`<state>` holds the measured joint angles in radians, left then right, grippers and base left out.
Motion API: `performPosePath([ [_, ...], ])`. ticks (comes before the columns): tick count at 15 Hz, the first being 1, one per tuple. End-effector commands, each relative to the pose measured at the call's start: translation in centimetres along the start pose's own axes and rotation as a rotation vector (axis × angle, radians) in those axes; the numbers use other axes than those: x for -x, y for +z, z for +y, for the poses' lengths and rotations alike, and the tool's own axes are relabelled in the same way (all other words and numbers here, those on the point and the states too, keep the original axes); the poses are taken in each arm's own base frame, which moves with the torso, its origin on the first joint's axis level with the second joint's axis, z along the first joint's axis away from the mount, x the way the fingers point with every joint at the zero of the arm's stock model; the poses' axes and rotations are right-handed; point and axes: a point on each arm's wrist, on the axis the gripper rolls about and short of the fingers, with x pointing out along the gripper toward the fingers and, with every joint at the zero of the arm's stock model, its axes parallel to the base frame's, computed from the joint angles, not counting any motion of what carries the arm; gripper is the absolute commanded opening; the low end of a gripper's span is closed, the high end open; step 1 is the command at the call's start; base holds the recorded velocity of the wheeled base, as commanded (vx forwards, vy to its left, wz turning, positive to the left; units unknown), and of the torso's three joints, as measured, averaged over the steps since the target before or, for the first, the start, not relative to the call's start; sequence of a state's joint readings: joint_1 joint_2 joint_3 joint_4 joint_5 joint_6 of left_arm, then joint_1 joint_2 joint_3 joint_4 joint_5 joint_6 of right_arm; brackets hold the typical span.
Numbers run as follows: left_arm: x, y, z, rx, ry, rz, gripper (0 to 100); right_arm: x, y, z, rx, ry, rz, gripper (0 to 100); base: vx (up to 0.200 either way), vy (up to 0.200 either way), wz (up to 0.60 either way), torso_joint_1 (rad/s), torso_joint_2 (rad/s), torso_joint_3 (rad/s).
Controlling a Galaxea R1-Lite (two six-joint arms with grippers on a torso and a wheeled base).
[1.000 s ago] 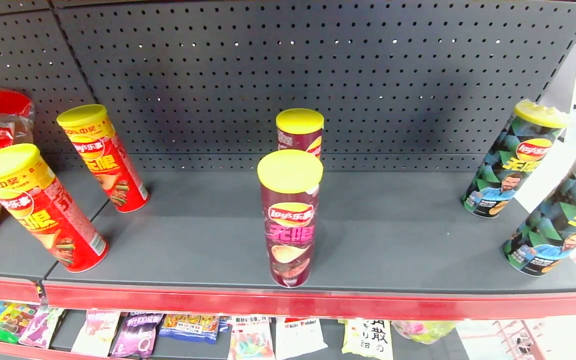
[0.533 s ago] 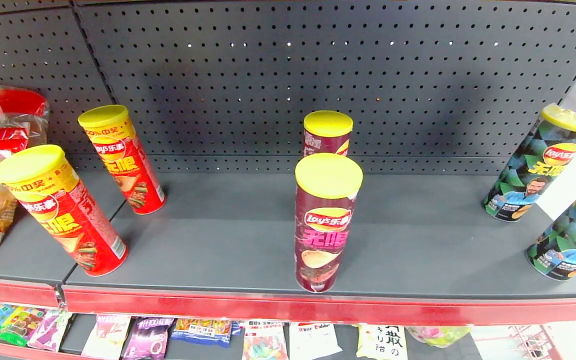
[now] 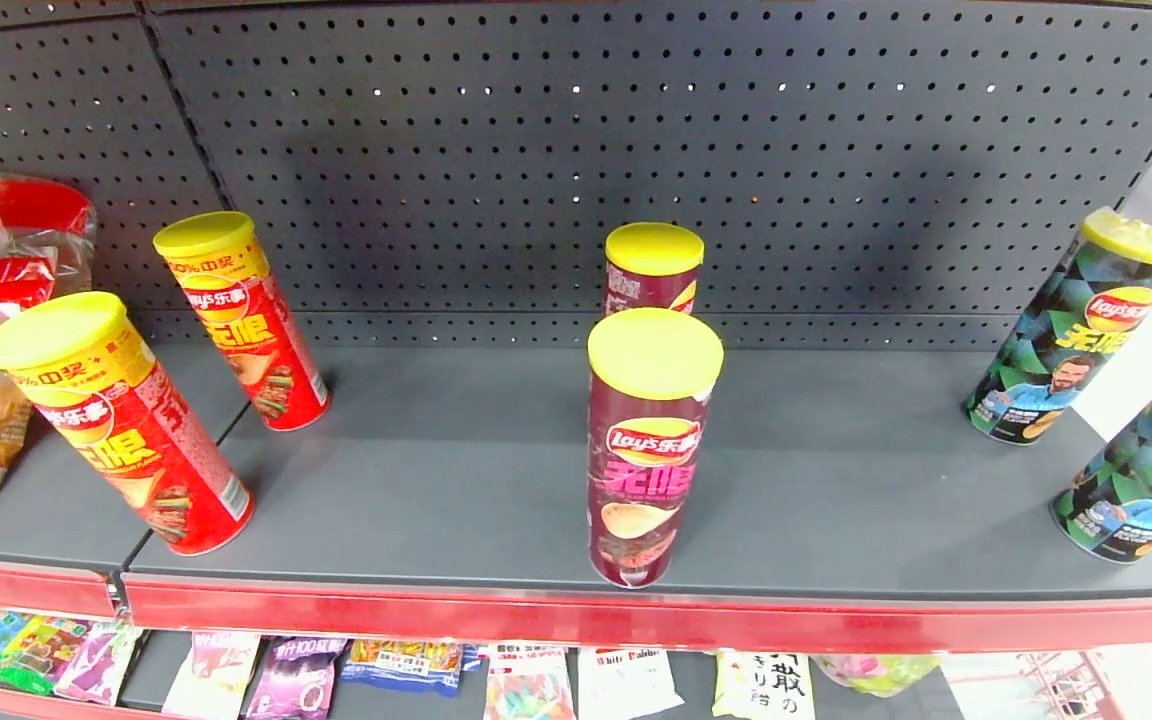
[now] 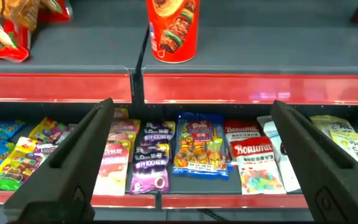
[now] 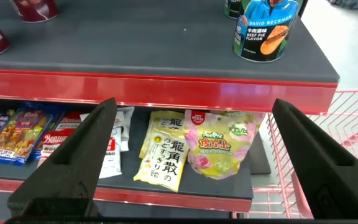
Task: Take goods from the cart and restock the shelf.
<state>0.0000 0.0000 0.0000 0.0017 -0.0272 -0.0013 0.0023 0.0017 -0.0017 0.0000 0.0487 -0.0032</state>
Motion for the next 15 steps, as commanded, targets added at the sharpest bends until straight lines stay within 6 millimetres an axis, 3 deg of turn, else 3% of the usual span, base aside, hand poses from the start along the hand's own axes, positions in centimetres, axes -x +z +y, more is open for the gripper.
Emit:
performPosePath([
  [1,-0.01,0.01,0.0,0.0,0.0,0.001,100,0.0,-0.01,0.0,0.0,0.001,0.0,100,0.0,0.0,0.0,0.0,0.0,0.0],
  [15,-0.01,0.01,0.0,0.0,0.0,0.001,100,0.0,-0.01,0.0,0.001,0.001,0.0,100,0.0,0.0,0.0,0.0,0.0,0.0],
])
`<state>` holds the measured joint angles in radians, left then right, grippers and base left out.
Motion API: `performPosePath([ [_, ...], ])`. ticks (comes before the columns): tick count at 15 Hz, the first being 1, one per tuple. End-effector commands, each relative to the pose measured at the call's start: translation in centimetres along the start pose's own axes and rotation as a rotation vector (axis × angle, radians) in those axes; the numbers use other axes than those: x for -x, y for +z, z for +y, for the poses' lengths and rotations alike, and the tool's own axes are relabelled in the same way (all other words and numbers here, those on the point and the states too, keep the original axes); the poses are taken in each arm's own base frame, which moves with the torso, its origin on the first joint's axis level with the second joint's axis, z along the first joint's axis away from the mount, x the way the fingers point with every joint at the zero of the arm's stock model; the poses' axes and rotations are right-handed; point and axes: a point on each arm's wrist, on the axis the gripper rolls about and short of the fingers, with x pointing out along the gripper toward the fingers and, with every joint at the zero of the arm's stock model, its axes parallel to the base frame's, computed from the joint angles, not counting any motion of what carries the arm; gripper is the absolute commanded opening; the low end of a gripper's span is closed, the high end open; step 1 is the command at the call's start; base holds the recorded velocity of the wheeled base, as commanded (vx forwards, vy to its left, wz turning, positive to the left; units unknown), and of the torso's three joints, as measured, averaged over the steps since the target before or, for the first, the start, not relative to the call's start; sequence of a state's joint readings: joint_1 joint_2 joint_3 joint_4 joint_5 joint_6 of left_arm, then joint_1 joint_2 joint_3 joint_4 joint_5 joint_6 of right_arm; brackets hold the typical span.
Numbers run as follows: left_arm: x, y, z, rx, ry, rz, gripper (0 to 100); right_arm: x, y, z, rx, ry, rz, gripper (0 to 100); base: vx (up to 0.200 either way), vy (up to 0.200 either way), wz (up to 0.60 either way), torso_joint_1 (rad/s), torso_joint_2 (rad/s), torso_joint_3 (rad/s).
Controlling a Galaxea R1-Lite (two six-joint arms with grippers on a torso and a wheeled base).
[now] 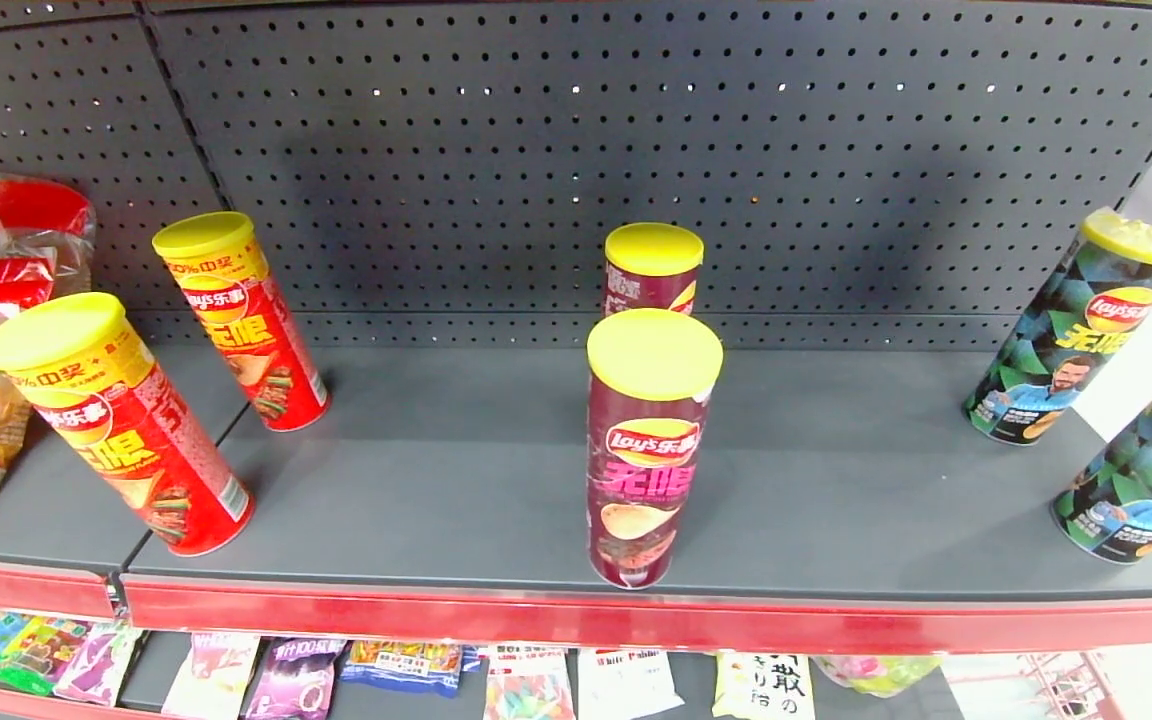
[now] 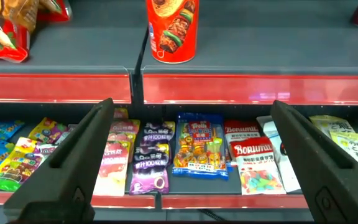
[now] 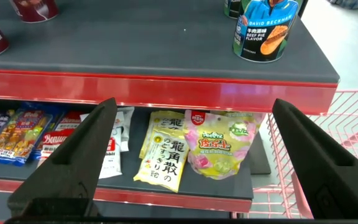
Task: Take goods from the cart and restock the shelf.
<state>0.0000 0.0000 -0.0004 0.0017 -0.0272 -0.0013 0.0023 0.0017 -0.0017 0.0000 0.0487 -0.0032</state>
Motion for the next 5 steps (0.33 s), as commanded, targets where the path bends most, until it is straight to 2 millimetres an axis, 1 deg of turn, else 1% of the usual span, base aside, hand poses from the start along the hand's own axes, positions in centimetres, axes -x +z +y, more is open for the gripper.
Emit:
performPosePath([
  [1,-0.01,-0.01,0.0,0.0,0.0,0.002,100,0.0,-0.01,0.0,0.0,0.0,0.0,100,0.0,0.0,0.0,0.0,0.0,0.0],
  [5,0.0,0.04,0.0,0.0,0.0,0.0,100,0.0,-0.01,-0.01,0.0,-0.002,0.0,100,0.0,0.0,0.0,0.0,0.0,0.0],
])
